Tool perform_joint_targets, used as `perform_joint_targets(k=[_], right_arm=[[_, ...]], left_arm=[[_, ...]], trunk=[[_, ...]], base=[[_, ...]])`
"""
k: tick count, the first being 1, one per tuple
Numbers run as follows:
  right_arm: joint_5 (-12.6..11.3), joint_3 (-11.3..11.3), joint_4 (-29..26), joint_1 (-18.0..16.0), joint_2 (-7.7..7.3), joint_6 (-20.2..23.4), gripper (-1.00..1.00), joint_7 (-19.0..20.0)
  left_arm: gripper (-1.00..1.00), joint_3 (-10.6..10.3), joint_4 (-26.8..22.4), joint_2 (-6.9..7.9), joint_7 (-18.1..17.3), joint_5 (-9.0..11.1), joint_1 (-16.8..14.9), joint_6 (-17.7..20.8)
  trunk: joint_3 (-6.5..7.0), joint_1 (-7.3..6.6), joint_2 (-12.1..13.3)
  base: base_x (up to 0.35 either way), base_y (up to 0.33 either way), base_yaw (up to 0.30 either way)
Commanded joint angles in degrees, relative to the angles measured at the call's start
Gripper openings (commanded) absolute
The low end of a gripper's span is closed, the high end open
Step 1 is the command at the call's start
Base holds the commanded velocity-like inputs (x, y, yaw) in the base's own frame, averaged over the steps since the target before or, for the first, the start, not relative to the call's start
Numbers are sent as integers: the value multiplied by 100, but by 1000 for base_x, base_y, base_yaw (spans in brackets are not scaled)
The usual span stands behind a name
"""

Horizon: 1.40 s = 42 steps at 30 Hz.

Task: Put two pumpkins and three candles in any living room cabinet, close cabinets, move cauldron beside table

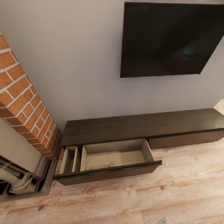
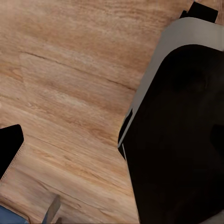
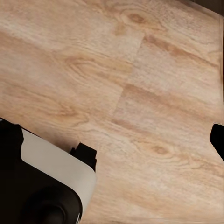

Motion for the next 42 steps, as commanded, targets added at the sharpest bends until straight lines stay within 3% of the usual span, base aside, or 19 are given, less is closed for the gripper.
perform_joint_targets(k=[1,42], right_arm=[[0,0,0,0,0,0,100,0],[5,0,8,0,0,0,100,6]], left_arm=[[100,0,0,-1,0,0,0,0],[100,0,-6,-16,-6,2,0,0]], trunk=[[6,0,0],[245,0,0]], base=[[0,0,-250],[0,0,-254]])
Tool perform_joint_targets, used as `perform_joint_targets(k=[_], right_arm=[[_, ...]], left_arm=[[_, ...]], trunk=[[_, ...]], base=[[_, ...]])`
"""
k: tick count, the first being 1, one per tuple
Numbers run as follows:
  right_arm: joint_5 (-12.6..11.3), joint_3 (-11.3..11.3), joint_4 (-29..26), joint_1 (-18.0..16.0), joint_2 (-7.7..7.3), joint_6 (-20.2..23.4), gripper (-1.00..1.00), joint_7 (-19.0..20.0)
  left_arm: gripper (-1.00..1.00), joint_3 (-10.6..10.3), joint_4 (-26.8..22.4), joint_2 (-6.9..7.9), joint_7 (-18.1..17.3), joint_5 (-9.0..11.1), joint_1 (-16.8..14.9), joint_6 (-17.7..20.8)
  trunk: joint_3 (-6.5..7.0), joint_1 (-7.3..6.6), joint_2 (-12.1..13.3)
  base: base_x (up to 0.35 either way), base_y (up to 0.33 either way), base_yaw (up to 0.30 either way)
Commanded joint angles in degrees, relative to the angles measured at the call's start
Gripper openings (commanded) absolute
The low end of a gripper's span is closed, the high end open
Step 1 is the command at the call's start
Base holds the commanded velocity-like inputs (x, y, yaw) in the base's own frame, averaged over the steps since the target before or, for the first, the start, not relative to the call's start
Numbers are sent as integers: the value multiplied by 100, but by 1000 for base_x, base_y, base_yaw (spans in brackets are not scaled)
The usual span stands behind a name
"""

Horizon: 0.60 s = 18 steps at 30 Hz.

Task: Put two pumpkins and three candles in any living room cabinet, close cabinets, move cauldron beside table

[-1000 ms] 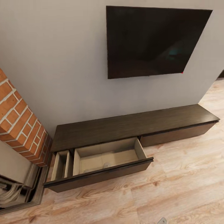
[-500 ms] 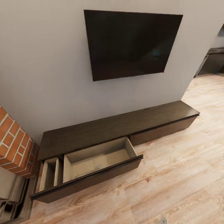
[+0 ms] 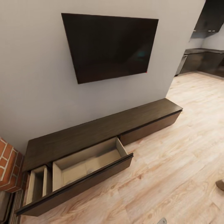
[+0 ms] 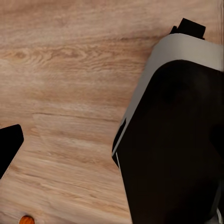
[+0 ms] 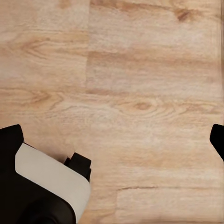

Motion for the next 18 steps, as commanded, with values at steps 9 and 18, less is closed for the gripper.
perform_joint_targets(k=[9,18], right_arm=[[-13,0,1,0,-9,0,100,2],[-9,0,9,0,-7,0,100,12]], left_arm=[[100,0,-2,-2,-3,6,2,0],[100,0,-4,-25,-2,14,9,0]], trunk=[[47,0,0],[88,0,0]], base=[[0,0,-260],[0,0,-269]])
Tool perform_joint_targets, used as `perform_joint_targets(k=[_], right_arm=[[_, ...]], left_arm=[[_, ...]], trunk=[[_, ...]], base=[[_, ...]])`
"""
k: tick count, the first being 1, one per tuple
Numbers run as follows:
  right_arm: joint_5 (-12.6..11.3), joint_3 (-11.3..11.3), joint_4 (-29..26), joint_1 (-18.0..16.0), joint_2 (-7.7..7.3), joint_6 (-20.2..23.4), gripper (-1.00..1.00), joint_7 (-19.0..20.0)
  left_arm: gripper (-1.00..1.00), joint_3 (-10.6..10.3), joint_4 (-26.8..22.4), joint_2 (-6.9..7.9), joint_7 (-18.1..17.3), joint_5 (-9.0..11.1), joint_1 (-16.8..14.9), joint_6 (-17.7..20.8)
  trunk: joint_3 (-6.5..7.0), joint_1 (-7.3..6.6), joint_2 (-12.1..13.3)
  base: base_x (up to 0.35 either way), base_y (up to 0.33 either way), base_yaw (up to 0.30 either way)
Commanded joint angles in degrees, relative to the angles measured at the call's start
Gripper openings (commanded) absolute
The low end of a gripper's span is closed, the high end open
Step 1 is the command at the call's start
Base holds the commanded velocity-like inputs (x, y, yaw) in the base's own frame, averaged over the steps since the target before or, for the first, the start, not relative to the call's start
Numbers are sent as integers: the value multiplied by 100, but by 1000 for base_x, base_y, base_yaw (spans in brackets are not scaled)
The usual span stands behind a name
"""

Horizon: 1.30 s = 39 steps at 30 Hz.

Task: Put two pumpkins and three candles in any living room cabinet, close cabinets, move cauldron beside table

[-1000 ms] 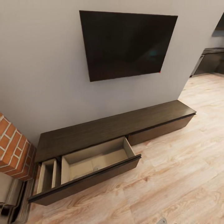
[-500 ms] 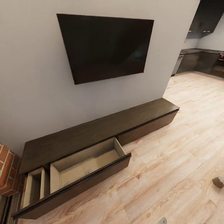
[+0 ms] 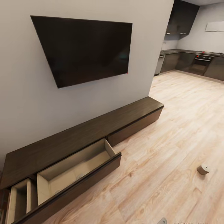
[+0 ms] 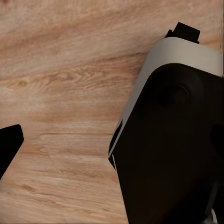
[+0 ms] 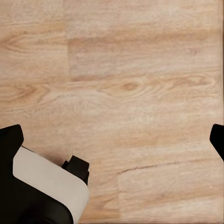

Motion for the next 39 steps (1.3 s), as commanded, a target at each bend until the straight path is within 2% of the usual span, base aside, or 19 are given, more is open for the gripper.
perform_joint_targets(k=[1,39], right_arm=[[0,0,1,0,-1,0,100,4],[5,0,1,0,-7,-9,100,17]], left_arm=[[100,0,-6,-11,0,7,0,0],[100,8,-96,-49,-36,10,0,-36]], trunk=[[5,0,0],[-77,0,0]], base=[[0,0,-271],[0,0,-268]])
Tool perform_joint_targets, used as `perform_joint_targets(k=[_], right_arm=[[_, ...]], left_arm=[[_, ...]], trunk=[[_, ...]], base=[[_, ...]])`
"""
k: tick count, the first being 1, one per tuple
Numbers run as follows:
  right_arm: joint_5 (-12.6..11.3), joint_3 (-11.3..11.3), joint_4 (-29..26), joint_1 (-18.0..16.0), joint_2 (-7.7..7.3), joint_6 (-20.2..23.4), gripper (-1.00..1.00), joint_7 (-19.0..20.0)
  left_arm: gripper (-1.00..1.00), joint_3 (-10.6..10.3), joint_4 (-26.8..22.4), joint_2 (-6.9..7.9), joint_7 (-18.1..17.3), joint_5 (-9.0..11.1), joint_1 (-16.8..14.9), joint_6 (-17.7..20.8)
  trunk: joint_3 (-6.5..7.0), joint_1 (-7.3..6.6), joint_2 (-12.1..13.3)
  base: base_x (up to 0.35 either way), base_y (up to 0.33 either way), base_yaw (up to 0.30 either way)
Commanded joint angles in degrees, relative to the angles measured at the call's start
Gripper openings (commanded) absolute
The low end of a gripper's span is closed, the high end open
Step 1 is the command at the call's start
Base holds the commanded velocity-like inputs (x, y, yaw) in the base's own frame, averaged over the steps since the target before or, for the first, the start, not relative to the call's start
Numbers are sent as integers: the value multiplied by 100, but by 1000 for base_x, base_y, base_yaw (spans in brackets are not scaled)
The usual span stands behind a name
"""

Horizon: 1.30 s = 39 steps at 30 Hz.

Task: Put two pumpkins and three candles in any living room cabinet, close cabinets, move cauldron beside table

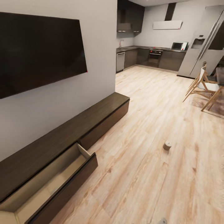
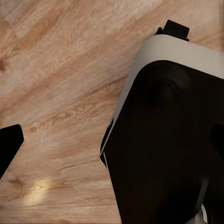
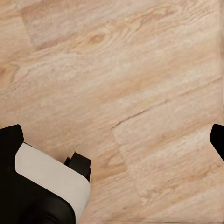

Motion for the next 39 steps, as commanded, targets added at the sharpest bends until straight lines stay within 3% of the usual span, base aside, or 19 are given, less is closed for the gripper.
perform_joint_targets(k=[1,39], right_arm=[[0,0,0,0,-2,0,100,0],[-2,0,-6,0,-21,-23,100,0]], left_arm=[[100,0,0,0,0,0,0,-1],[100,0,0,0,0,0,0,0]], trunk=[[2,0,0],[247,0,0]], base=[[0,0,-281],[0,0,-239]])
